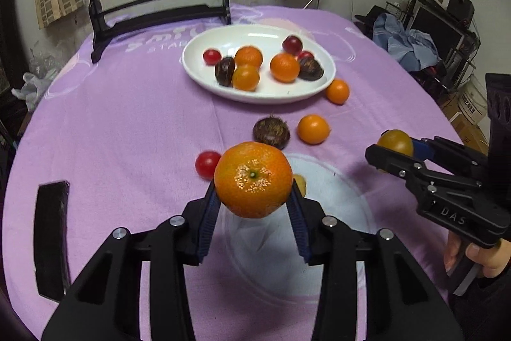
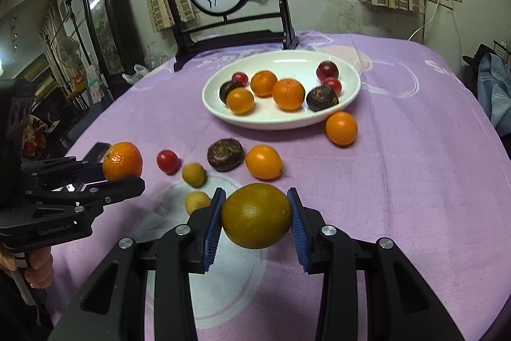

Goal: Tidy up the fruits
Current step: 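Carry the tangerine and citrus onto the white plate and open both grippers, then grasp a red cherry tomato with the left gripper while the right gripper grasps an orange tomato, then lower both tomatoes onto the white plate and open both grippers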

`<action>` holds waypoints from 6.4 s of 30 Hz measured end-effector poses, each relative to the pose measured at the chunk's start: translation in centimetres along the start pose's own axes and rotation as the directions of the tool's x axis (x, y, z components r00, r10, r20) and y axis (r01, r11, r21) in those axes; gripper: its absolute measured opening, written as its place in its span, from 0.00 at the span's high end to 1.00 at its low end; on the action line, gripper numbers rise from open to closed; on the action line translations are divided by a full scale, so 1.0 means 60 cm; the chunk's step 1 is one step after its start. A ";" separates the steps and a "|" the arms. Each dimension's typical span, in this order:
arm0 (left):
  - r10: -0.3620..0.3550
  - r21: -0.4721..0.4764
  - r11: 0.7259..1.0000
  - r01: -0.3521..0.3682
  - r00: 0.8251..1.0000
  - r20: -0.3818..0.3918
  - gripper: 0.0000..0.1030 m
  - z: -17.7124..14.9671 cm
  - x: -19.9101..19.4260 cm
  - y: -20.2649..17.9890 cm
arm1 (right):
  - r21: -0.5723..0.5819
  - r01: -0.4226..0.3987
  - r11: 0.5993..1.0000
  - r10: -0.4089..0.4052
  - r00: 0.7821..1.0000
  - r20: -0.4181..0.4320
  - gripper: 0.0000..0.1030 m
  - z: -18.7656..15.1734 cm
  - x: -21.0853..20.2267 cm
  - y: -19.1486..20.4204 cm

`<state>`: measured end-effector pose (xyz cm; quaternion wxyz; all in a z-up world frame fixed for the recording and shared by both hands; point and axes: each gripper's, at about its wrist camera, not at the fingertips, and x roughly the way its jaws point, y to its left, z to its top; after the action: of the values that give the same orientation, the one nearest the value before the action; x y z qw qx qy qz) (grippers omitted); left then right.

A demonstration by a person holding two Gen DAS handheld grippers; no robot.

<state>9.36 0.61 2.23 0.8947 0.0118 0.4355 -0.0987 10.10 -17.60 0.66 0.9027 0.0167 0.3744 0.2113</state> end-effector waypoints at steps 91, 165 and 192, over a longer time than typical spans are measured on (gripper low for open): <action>0.106 -0.237 0.966 -0.105 0.994 -0.010 0.22 0.017 0.076 0.124 | -0.123 0.128 0.984 -0.150 0.969 -0.195 0.38 0.034 0.156 0.001; -0.034 -0.025 0.999 0.035 0.998 0.052 0.73 0.150 0.046 0.024 | -0.079 0.004 0.997 -0.006 0.999 -0.032 0.65 0.113 0.035 -0.034; 0.086 -0.160 0.984 -0.082 0.996 0.018 0.29 0.275 0.168 0.053 | -0.004 0.052 0.999 -0.052 0.999 -0.012 0.49 0.217 0.187 -0.088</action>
<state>28.84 0.29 4.40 0.9014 -0.0427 0.4302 -0.0259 28.01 -16.32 1.50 0.9057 0.0039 0.3796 0.1885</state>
